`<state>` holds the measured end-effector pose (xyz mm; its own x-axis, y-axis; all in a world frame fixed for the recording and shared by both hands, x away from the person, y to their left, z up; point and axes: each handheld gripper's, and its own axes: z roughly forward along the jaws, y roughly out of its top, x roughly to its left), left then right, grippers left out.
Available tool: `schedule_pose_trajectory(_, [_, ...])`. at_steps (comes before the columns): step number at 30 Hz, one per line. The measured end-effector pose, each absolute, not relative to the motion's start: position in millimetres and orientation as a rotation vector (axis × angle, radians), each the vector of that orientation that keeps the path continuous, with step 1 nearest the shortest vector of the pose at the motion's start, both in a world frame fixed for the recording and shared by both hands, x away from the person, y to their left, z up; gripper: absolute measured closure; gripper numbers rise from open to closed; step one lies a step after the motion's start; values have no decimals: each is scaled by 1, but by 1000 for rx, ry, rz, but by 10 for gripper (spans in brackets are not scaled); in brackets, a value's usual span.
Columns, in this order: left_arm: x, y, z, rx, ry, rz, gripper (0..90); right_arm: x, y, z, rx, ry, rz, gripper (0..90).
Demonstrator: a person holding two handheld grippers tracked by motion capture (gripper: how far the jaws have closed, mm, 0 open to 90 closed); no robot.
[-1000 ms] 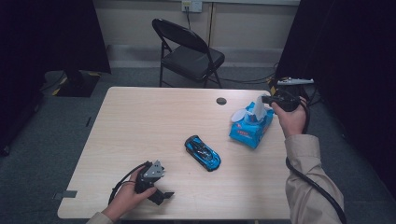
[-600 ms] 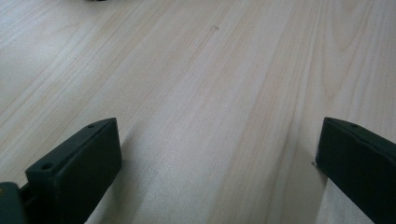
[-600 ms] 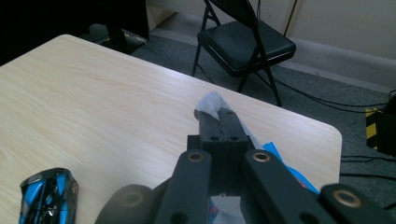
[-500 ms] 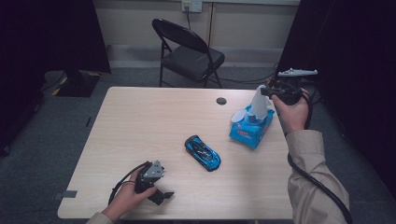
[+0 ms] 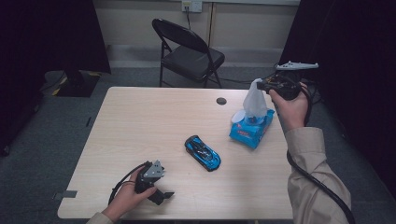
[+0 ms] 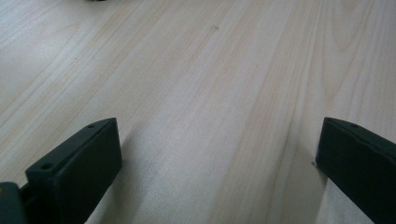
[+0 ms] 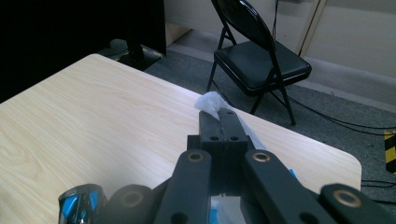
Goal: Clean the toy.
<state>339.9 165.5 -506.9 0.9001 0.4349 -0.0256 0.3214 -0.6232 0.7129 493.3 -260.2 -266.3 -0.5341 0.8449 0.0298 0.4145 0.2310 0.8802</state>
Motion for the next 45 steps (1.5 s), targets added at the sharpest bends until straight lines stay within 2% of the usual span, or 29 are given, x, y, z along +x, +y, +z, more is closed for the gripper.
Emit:
schedule_pose_trajectory(26, [340, 166, -507, 2294, 538, 190, 0, 481, -221, -258, 1054, 2100, 1388, 900])
schedule_pose_trajectory(45, [340, 165, -507, 2293, 541, 191, 0, 462, -152, -265, 863, 2221, 1531, 900])
